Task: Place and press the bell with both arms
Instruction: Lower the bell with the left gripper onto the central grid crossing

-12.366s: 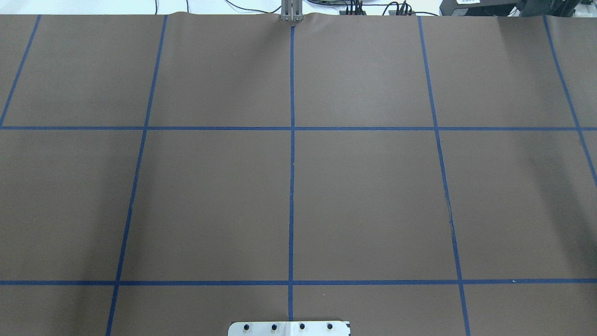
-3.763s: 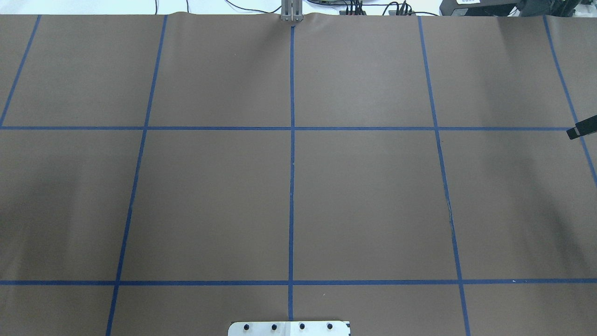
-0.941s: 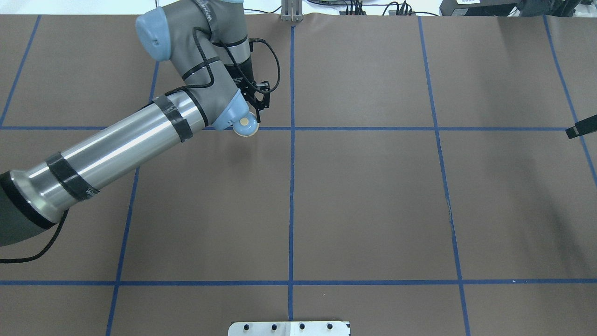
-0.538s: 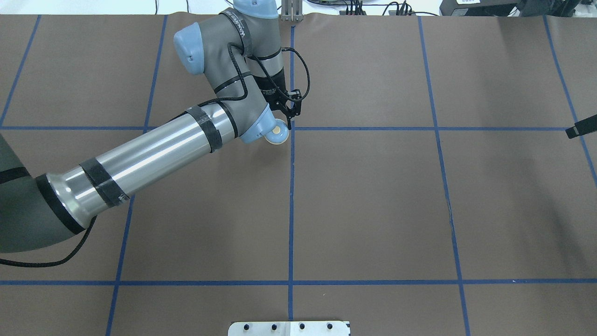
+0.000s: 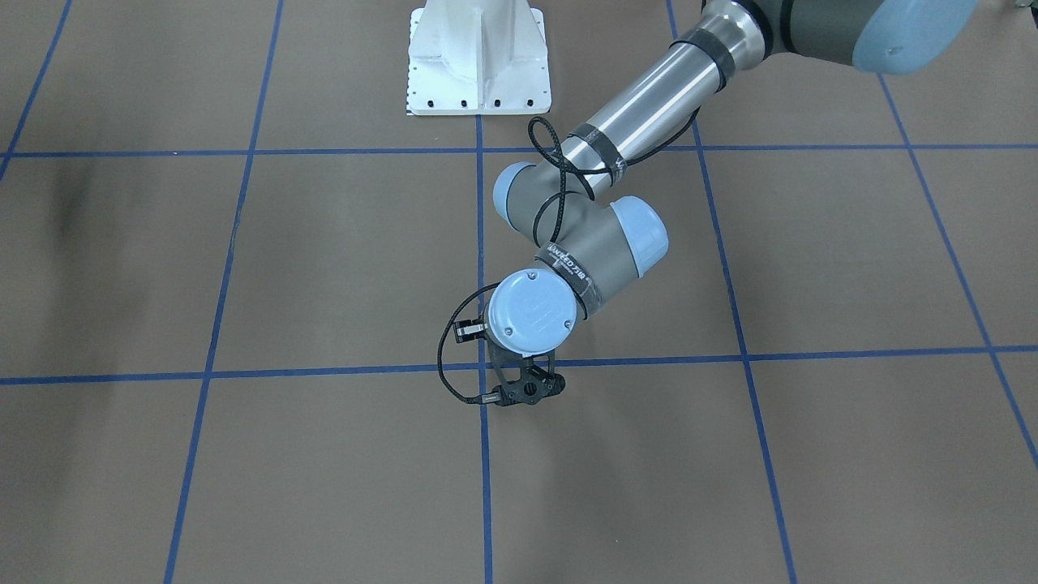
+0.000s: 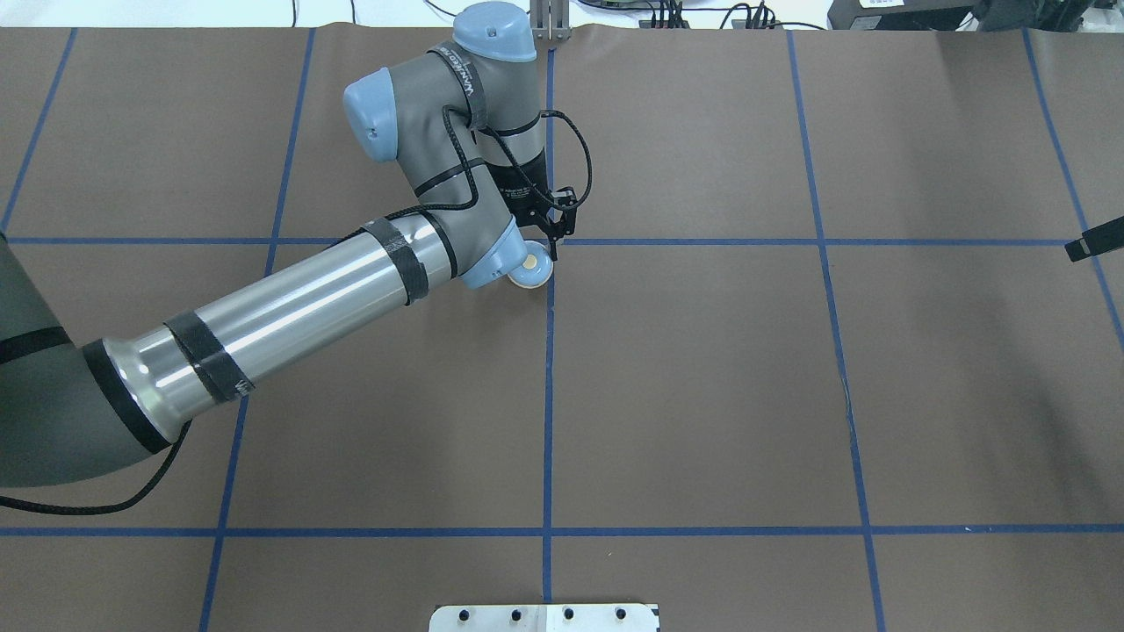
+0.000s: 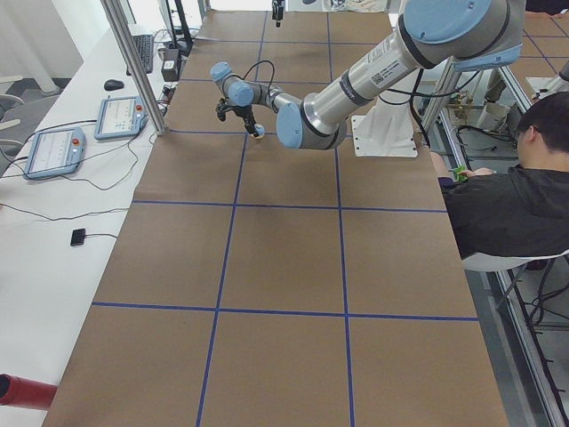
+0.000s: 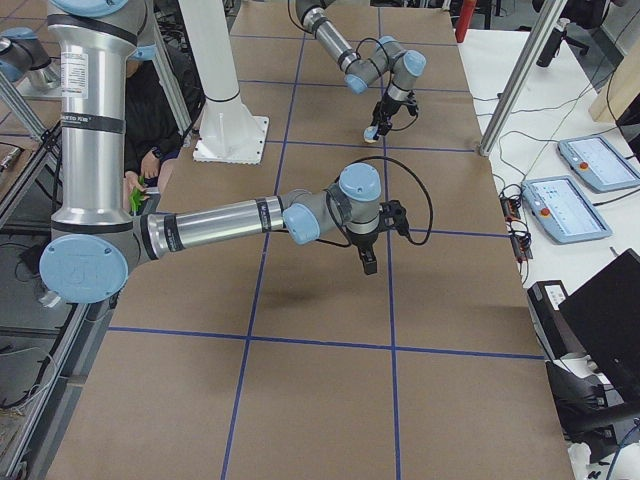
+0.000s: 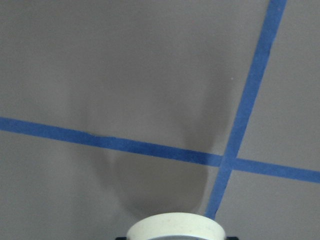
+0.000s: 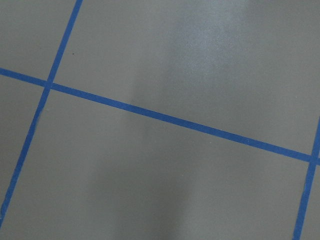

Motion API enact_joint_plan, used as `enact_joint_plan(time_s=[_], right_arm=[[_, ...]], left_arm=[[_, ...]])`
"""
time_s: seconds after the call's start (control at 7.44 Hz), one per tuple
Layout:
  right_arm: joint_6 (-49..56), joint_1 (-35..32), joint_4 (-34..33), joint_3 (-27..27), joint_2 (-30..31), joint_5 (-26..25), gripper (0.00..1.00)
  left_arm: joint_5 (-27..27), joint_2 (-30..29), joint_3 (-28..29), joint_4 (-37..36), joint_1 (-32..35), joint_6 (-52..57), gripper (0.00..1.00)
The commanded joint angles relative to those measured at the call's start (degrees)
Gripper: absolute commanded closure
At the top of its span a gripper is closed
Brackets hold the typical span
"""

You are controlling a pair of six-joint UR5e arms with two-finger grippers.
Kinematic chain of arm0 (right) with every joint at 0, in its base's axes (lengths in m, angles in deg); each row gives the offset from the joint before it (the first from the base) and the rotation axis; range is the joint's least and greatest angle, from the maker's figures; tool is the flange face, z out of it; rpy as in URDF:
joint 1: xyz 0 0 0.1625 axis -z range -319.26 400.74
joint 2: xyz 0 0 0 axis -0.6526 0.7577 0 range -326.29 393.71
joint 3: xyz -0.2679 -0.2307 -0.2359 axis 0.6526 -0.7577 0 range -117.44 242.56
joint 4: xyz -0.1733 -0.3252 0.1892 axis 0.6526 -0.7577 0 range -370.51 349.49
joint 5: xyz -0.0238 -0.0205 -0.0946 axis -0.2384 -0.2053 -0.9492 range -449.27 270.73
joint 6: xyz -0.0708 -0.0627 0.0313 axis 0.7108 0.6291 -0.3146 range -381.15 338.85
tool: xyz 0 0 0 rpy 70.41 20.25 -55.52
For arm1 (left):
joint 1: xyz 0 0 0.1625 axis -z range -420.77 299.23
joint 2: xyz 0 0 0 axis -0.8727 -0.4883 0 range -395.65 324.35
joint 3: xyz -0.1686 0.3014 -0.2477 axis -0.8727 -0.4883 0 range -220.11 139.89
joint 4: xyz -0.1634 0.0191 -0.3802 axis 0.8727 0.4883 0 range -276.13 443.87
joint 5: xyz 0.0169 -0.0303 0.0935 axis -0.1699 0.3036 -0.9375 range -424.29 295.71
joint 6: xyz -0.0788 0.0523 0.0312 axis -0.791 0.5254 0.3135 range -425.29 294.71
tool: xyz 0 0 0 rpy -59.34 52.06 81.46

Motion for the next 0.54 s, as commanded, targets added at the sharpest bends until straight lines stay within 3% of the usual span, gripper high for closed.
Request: enact_joint_plan(time_s=[0.0,0.13,0.4], right_arm=[[0.0,0.0,0.0,0.0,0.0,0.0,0.00],[0.0,0.0,0.0,0.0,0.0,0.0,0.00],[0.0,0.0,0.0,0.0,0.0,0.0,0.00]], left_arm=[[-0.1,0.1,0.0,1.6,-1.0,0.0,0.48],[-0.2,0.1,0.5,2.3,-1.4,0.0,0.39],[-0.2,0.0,0.5,2.4,-1.6,-0.7,0.34]])
